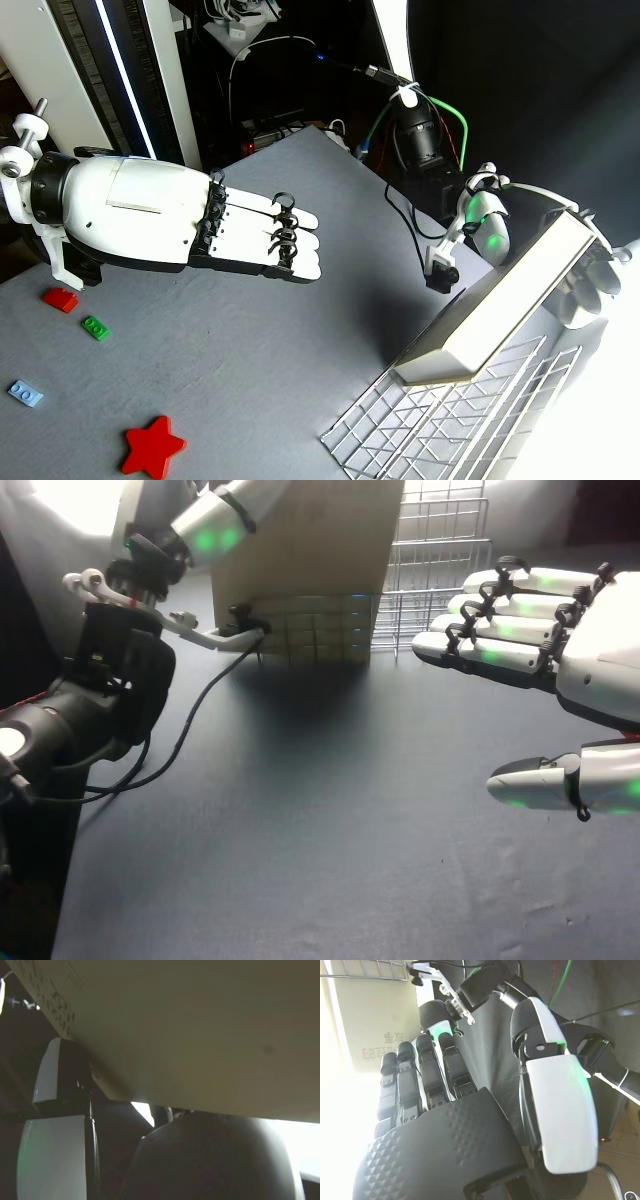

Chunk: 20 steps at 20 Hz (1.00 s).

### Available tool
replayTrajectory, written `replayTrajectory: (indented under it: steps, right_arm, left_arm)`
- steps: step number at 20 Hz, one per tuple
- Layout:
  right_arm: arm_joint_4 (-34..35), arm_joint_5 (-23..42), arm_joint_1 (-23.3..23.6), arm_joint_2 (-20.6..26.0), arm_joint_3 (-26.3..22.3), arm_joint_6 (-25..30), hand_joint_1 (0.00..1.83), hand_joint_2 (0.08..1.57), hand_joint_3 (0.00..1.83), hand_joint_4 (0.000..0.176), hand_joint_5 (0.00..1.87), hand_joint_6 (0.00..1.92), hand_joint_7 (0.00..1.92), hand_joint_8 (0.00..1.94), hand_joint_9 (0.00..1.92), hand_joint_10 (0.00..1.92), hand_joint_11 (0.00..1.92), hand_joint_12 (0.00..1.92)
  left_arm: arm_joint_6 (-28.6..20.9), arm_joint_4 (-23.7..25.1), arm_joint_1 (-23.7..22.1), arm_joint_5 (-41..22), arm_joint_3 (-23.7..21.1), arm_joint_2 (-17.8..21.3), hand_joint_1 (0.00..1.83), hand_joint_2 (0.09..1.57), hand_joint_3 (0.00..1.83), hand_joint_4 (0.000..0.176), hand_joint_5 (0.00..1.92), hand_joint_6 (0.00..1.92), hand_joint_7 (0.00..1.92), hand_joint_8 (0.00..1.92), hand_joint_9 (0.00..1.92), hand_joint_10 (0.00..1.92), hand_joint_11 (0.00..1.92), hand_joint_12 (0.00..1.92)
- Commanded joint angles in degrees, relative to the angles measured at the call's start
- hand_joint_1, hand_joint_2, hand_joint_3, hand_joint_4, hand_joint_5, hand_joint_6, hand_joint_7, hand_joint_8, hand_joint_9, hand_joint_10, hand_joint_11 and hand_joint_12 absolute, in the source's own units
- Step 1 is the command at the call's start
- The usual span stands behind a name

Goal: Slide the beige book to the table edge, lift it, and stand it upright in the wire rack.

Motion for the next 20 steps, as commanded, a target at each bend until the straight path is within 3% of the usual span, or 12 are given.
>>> replayTrajectory:
  steps: [1,3,8,11,14,16,18,20]
  right_arm:
    - [0.94,6.56,0.72,0.11,0.09,0.12,0.05,1.19,0.0,0.0,0.07,0.0,0.15,0.0,0.13,0.0,0.0,0.15]
    - [0.94,6.56,0.72,0.1,0.08,0.12,0.05,1.2,0.0,0.0,0.05,0.0,0.12,0.0,0.1,0.0,0.0,0.08]
    - [0.94,6.56,0.71,0.09,0.07,0.12,0.06,1.19,0.0,0.0,0.06,0.0,0.13,0.0,0.12,0.0,0.0,0.14]
    - [0.94,6.56,0.71,0.08,0.07,0.12,0.04,1.2,0.0,0.0,0.05,0.0,0.13,0.0,0.11,0.0,0.0,0.16]
    - [0.94,6.56,0.7,0.08,0.07,0.12,0.04,1.21,0.0,0.0,0.02,0.0,0.1,0.0,0.09,0.0,0.0,0.08]
    - [0.94,6.53,0.69,0.08,0.07,0.12,0.02,1.21,0.0,0.0,0.03,0.0,0.11,0.0,0.11,0.0,0.0,0.18]
    - [0.94,6.53,0.69,0.08,0.06,0.12,0.04,1.2,0.0,0.0,0.04,0.0,0.12,0.0,0.13,0.0,0.0,0.28]
    - [0.94,6.52,0.69,0.07,0.06,0.12,0.05,1.2,0.0,0.0,0.03,0.0,0.1,0.0,0.11,0.0,0.0,0.16]
  left_arm:
    - [-0.01,-0.92,-0.38,-5.6,-0.17,0.92,0.94,1.06,0.0,0.036,0.25,0.0,0.27,0.0,0.37,0.07,0.0,1.02]
    - [1.66,-0.77,-0.44,-4.91,-3.19,3.04,0.92,1.04,0.0,0.065,0.19,0.0,0.18,0.0,0.29,0.02,0.0,0.9]
    - [6.39,-0.75,-0.6,-2.67,-11.45,9.77,0.92,1.01,0.0,0.084,0.15,0.0,0.11,0.0,0.18,0.0,0.0,0.67]
    - [8.82,0.58,-1.4,-0.62,-15.66,13.59,0.9,0.99,0.0,0.089,0.14,0.0,0.07,0.0,0.13,0.0,0.0,0.6]
    - [8.94,5.9,-3.16,4.89,-18.32,16.91,0.85,1.0,0.0,0.098,0.1,0.0,0.06,0.0,0.12,0.0,0.0,0.55]
    - [9.92,7.83,-4.36,8.29,-19.92,18.87,0.82,0.99,0.0,0.101,0.12,0.0,0.07,0.0,0.12,0.0,0.0,0.51]
    - [11.24,11.69,-5.72,13.57,-22.39,21.61,0.81,0.98,0.0,0.096,0.13,0.01,0.09,0.0,0.14,0.01,0.0,0.55]
    - [12.44,14.56,-7.04,17.04,-24.5,24.08,0.79,0.99,0.0,0.091,0.14,0.0,0.12,0.0,0.14,0.0,0.0,0.47]
